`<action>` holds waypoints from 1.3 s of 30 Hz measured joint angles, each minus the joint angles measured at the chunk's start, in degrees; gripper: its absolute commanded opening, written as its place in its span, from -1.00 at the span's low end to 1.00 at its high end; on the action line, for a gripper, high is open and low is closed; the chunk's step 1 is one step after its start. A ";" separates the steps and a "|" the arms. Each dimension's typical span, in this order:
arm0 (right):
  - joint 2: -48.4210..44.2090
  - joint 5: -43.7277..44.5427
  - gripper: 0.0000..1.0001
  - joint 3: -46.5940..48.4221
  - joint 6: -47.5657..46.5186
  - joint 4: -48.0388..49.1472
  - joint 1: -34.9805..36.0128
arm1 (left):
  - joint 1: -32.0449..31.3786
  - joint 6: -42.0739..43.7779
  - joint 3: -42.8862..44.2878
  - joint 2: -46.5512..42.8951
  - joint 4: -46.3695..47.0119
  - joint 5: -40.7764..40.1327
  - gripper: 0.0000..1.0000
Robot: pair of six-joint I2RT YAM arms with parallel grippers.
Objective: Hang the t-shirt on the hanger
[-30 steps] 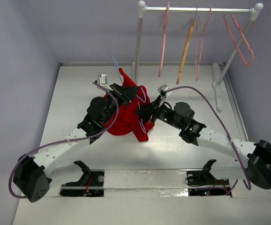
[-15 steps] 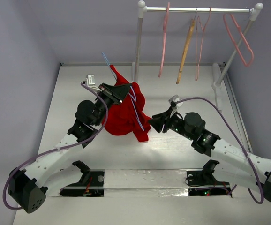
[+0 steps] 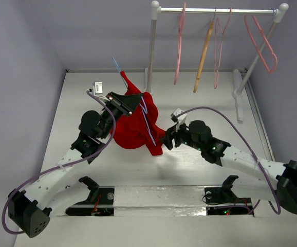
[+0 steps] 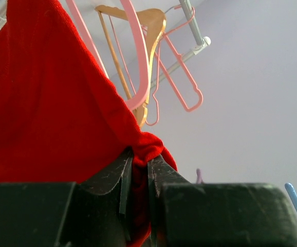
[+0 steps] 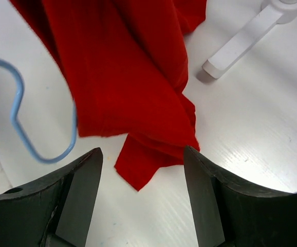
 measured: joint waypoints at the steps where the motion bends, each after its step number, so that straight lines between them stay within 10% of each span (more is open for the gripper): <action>1: 1.31 0.00 0.40 0.76 -0.79 0.02 -0.09 | 0.11 0.00 0.02 -0.02 -0.09 0.28 -1.00; 6: 7.26 -0.11 0.37 4.11 -3.78 0.20 -0.39 | 0.17 0.00 0.35 -0.13 -0.83 1.09 -1.00; 10: 9.46 -1.49 -0.50 4.48 -5.20 0.85 -0.79 | 0.17 0.00 0.35 -0.57 -1.03 1.44 -1.00; 15: 10.32 -3.85 -1.00 4.37 -4.07 2.25 -0.83 | 0.55 -0.04 0.39 -0.68 -0.81 1.42 -1.00; 39: -2.40 -2.23 -1.00 -3.30 10.03 3.04 8.24 | 2.03 3.54 2.10 4.61 11.23 -9.60 -1.00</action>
